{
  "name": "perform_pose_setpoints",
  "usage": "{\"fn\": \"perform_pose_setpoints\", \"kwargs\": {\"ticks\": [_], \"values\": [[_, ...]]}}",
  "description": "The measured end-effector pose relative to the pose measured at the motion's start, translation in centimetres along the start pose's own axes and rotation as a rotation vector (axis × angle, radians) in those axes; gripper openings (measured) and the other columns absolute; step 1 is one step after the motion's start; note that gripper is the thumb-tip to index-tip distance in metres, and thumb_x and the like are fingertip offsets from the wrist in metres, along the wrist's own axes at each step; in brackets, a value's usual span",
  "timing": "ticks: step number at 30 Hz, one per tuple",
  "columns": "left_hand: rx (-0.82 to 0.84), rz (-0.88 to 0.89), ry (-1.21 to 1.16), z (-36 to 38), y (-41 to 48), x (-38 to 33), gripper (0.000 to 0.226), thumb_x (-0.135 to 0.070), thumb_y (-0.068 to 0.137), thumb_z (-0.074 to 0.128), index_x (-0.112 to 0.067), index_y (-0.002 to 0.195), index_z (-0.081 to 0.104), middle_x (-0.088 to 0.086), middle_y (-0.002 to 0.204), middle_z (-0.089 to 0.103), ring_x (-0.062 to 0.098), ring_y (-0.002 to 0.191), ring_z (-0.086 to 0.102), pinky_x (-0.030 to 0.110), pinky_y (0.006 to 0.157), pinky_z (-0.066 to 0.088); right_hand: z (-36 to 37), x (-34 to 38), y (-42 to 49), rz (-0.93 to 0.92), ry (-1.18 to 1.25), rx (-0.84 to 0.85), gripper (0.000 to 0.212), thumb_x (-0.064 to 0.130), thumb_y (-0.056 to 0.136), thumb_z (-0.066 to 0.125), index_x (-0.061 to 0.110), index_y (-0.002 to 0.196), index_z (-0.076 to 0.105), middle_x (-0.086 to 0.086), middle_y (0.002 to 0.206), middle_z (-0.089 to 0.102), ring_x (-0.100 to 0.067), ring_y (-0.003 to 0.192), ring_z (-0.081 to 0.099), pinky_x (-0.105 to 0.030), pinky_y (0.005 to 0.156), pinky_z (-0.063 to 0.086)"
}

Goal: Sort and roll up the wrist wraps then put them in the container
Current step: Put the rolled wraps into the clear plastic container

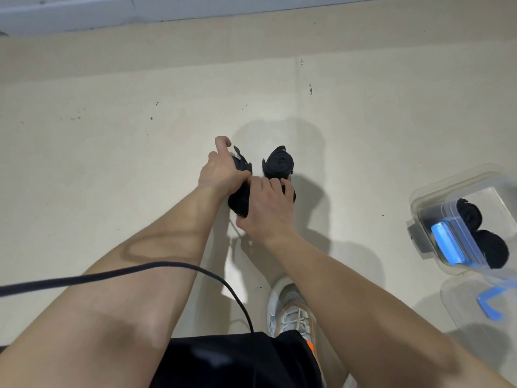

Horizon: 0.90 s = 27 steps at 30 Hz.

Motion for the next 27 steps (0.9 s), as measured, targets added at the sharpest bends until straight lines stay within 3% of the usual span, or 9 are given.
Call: {"fn": "perform_pose_setpoints", "kwargs": {"ticks": [4,8,10,14,19,23,27], "values": [[0.036,0.080,0.150,-2.4,-1.7,-2.3,0.067,-0.029,0.086,0.063,-0.041,0.141,0.026,0.012,0.122,0.045,0.042,0.091,0.059,0.040,0.079,0.048,-3.2,-0.4,-0.6,-0.020,0.027,-0.022,0.069,0.048,0.067,0.074,0.024,0.129,0.054,-0.002,0.105,0.059,-0.028,0.100,0.053,-0.041,0.094,0.038],[0.063,0.139,0.208,-4.9,-4.0,-6.1,0.045,-0.035,0.091,0.056,-0.044,0.134,0.046,0.011,0.128,0.044,0.041,0.100,0.058,0.039,0.089,0.049,-8.2,-2.0,-1.5,-0.002,0.012,-0.180,0.061,0.040,0.054,0.077,0.028,0.114,0.068,-0.003,0.087,0.055,-0.028,0.080,0.055,-0.039,0.080,0.043],[0.060,0.183,0.165,-5.9,-5.5,-8.5,0.039,-0.038,0.087,0.059,-0.044,0.125,0.054,0.009,0.127,0.046,0.036,0.101,0.060,0.038,0.090,0.051,-11.0,-3.2,-2.2,-0.006,0.017,-0.221,0.057,0.039,0.059,0.074,0.027,0.114,0.067,-0.003,0.089,0.054,-0.029,0.083,0.054,-0.041,0.084,0.043],[0.057,0.298,0.049,-6.4,-9.0,-14.6,0.046,-0.049,0.061,0.063,-0.049,0.107,0.060,0.002,0.120,0.059,0.026,0.103,0.062,0.040,0.092,0.056,-16.0,-7.4,-5.0,0.072,0.027,-0.084,0.061,0.051,0.072,0.067,0.032,0.129,0.055,-0.003,0.105,0.053,-0.028,0.102,0.051,-0.042,0.100,0.036],[0.119,0.497,0.002,-2.3,-14.4,-23.5,0.048,-0.026,0.072,0.082,-0.033,0.117,0.066,-0.002,0.118,0.064,0.018,0.104,0.060,0.023,0.082,0.044,-21.8,-15.3,-10.4,0.251,0.043,-0.157,0.057,0.050,0.076,0.069,0.033,0.128,0.054,-0.003,0.109,0.054,-0.029,0.105,0.053,-0.042,0.098,0.036],[0.241,0.612,0.065,4.0,-18.1,-29.8,0.074,-0.016,0.068,0.087,-0.030,0.133,0.053,0.006,0.130,0.047,0.026,0.106,0.057,0.021,0.068,0.045,-24.9,-22.9,-14.7,0.423,0.072,-0.225,0.057,0.050,0.075,0.072,0.033,0.127,0.055,-0.003,0.110,0.056,-0.030,0.107,0.057,-0.042,0.099,0.037],[0.289,0.690,0.133,9.8,-21.7,-35.3,0.079,-0.002,0.076,0.077,-0.028,0.143,0.043,0.006,0.148,0.019,0.035,0.106,0.055,0.036,0.084,0.054,-26.5,-30.8,-18.4,0.589,0.137,-0.235,0.058,0.050,0.076,0.072,0.033,0.128,0.054,-0.002,0.113,0.056,-0.028,0.110,0.057,-0.040,0.099,0.034]]}}
Point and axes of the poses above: each hand's wrist, its own y-axis towards the middle knuckle, its own z-axis out of the palm, x = y × z, the point moved 9 cm from there along y, towards the middle knuckle
